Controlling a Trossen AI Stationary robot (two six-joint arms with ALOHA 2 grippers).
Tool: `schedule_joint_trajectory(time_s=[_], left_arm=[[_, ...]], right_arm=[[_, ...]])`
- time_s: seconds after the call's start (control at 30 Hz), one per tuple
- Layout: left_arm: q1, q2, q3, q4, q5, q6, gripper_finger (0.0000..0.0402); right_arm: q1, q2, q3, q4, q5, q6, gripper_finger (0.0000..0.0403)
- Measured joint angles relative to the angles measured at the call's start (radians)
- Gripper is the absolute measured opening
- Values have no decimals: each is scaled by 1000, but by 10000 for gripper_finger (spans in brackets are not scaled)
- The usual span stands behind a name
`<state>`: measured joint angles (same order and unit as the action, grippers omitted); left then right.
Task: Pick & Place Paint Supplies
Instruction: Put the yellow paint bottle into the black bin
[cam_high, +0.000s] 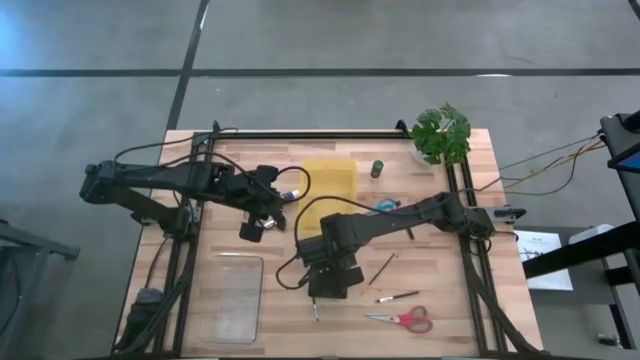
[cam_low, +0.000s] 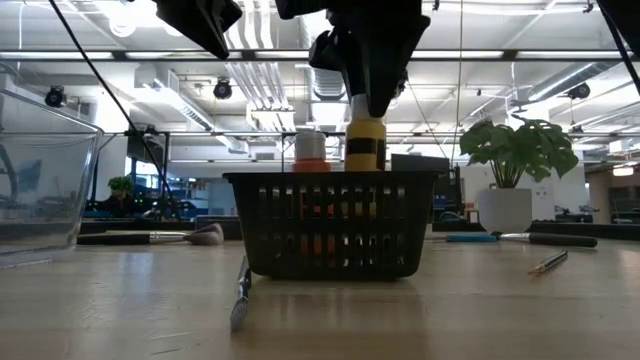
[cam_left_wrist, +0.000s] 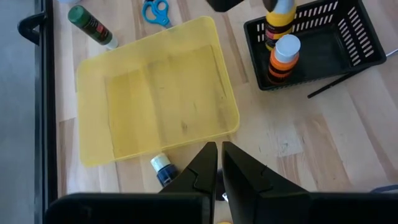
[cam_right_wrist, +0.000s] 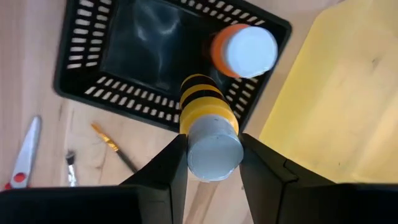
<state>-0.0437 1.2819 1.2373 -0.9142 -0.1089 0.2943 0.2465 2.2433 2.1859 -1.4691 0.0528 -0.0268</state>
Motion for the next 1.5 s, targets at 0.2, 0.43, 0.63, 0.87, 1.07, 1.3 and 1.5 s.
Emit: schedule_joint_trajectory(time_s=[0.2, 0.43, 0.63, 0.87, 1.07, 1.3, 1.5], left_arm=[[0, 0, 0, 1, 0, 0, 33], [0, 0, 0, 4, 0, 0, 33], [0, 0, 0, 4, 0, 0, 33], [0, 1, 0, 4, 0, 0, 33], [0, 1, 0, 4, 0, 0, 33], [0, 1, 0, 4, 0, 0, 33], [0, 1, 0, 4, 0, 0, 33]], right_arm=[[-3, 0, -30, 19, -1, -13, 111], [-5, 0, -69, 45, -1, -33, 111], [-11, 0, -70, 59, -3, -44, 111], [-19, 0, -74, 67, -34, -52, 111], [-22, 0, -77, 70, -34, -61, 111], [-28, 0, -79, 72, -33, -71, 111], [-28, 0, -80, 74, -26, -65, 171]])
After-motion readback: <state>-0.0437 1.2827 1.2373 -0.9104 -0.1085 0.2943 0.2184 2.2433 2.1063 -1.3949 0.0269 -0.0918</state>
